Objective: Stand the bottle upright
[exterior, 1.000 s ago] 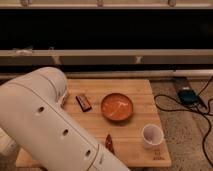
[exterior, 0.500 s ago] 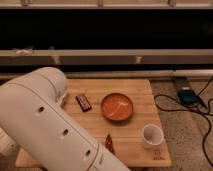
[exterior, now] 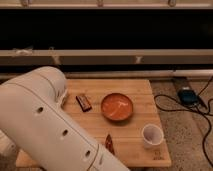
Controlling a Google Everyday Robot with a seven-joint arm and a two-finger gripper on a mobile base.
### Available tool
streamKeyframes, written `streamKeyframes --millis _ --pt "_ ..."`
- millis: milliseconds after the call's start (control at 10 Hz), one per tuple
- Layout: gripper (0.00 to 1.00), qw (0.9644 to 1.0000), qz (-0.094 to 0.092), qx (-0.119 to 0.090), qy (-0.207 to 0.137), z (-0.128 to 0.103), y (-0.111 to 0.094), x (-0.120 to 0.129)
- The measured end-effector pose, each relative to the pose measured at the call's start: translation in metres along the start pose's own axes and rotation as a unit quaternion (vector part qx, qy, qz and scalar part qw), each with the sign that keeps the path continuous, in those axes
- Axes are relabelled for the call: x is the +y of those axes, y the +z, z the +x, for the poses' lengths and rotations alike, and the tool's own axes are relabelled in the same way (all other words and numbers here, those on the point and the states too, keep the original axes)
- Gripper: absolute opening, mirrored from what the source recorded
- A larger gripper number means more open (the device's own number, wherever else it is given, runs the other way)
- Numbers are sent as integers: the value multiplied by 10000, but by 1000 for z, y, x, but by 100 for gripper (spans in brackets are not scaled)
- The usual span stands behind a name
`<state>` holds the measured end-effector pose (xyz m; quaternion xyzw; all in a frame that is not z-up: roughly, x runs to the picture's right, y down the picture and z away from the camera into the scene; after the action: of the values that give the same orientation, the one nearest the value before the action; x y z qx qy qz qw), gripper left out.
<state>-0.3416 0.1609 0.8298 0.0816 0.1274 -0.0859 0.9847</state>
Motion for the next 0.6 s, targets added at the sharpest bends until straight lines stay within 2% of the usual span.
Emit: streamKeyframes --millis 400,500,600 --pt "65 9996 247 107 45 1 2 -11" --pt "63 9995 297 138 48 2 2 -13" --pt "56 9993 330 168 45 2 2 -15"
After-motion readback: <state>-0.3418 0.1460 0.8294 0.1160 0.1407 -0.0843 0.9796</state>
